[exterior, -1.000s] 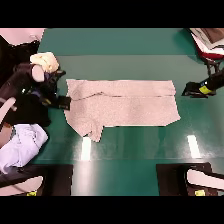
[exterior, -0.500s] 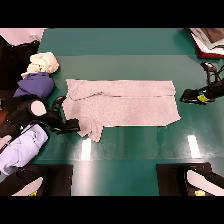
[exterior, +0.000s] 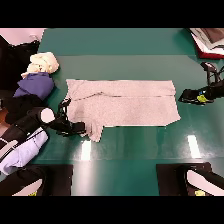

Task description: Fold the shirts.

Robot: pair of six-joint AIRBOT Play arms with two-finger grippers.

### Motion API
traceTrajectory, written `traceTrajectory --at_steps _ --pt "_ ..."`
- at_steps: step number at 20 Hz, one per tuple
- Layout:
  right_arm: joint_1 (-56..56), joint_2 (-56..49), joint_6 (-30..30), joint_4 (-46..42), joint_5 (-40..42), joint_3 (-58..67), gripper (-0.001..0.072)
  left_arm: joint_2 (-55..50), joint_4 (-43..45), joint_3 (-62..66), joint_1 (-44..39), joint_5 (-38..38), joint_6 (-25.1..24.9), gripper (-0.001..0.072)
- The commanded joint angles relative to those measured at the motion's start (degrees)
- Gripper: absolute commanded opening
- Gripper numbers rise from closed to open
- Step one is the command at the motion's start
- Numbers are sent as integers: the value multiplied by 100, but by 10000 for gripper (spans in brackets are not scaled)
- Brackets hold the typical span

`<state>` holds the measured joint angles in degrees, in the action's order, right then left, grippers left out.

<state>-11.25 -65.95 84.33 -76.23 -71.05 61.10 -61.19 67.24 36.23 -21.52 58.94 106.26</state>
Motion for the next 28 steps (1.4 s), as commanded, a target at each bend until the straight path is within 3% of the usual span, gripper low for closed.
traceTrajectory --at_steps 1,2,3,4,6,7,13,14,16,19,22,28 --pt "-4 4 2 22 -9 -2 509 -13 188 -11 -26 -160 225 536" --pt "-4 4 2 22 -11 -2 509 -24 208 -11 -26 -232 249 535" --pt "-4 4 2 22 -13 -2 509 -24 205 -11 -26 -302 262 471" --pt "-4 4 2 22 -22 -2 509 -24 199 -11 -26 -382 275 314" --pt "-4 4 0 15 -98 -2 509 -24 195 -9 -26 -640 282 91" --pt "-7 4 0 -2 -184 -4 509 -24 195 0 -26 -730 284 25" --pt "-114 4 -4 -140 -538 -415 509 50 203 452 -26 -173 -90 27" --pt "-177 4 -4 -129 -540 -529 509 50 221 466 -26 87 -225 39" --pt "-269 4 -4 -133 -555 -625 509 48 459 459 -9 562 -315 605" --pt "-297 4 -4 -133 -527 -557 509 48 883 282 -9 599 -26 607" --pt "-214 4 -4 -136 -514 -435 509 39 457 -48 -9 -162 179 607" --pt "-197 4 -4 -136 -505 -420 509 -22 304 -70 -9 -730 348 606"
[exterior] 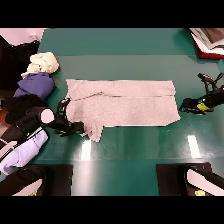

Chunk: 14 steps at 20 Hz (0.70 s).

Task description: Fold the shirts.

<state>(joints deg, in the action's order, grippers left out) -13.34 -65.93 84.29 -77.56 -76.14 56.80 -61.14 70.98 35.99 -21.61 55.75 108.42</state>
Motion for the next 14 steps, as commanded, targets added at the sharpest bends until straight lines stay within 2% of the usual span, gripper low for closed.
traceTrajectory --at_steps 1,2,3,4,5,7,8,9,12,14 --pt "13 2 0 -2 2 11 508 -26 -127 -46 -2 -520 131 606" --pt "13 2 0 -4 -9 11 509 -28 -208 -46 0 -601 131 605" --pt "13 2 0 -2 -13 11 509 -26 -254 -46 -2 -691 133 570" --pt "13 2 0 0 -13 11 509 -26 -260 -46 -2 -734 127 425" --pt "13 2 2 -2 -17 11 509 -26 -249 -46 -2 -732 120 357" --pt "13 2 0 -4 -55 11 509 -28 -245 -46 -2 -728 122 354" --pt "13 2 0 -2 -59 11 509 -26 -245 -46 -2 -726 118 231" --pt "11 2 0 -4 -79 11 509 -26 -245 -44 -2 -730 39 43" --pt "-39 2 -37 -24 -262 4 509 48 -247 -22 0 -531 -46 26" --pt "-229 2 -46 -11 -271 -133 509 136 -236 142 0 -212 -297 26"
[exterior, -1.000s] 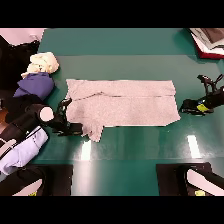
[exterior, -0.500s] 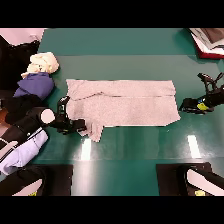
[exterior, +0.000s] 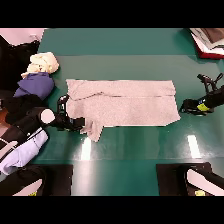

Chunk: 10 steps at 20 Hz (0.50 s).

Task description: Fold the shirts.

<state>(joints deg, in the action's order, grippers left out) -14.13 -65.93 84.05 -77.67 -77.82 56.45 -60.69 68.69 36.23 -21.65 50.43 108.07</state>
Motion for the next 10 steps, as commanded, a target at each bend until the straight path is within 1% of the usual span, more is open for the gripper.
traceTrajectory --at_steps 1,2,3,5,8,10 --pt "-267 0 -22 7 -92 -229 509 133 -2 234 2 468 -387 26" --pt "-393 0 -20 17 -37 -396 509 175 -4 332 2 538 -507 26" --pt "-474 0 -20 101 24 -573 509 188 7 437 2 584 -525 26" --pt "-514 0 -22 503 229 -903 509 188 2 516 2 555 -564 26" --pt "-358 -72 -15 776 704 -1233 509 188 4 516 2 586 -566 26" --pt "-238 -271 4 872 778 -1246 509 188 7 516 2 616 -570 26"
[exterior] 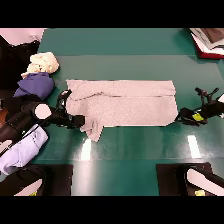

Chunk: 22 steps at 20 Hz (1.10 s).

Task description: Fold the shirts.

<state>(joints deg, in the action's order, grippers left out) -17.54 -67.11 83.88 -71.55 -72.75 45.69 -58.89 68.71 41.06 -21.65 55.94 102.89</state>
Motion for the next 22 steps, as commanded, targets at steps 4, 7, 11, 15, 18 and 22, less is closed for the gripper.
traceTrajectory --at_steps 4,7,11,15,18,22 --pt "280 -424 28 463 671 -170 475 9 7 33 2 105 -133 26" --pt "385 -417 22 452 883 -170 156 9 9 37 4 109 -133 26" --pt "404 -192 -44 345 387 -170 12 81 24 190 -2 656 -212 25" --pt "181 868 -37 -17 -778 -170 10 1029 0 442 -2 1469 -199 25" --pt "-129 1641 184 -15 -1547 -170 10 1633 -284 638 -2 2229 68 25" --pt "-269 2293 356 -9 -1482 -170 10 1888 -393 975 -2 2164 168 25"
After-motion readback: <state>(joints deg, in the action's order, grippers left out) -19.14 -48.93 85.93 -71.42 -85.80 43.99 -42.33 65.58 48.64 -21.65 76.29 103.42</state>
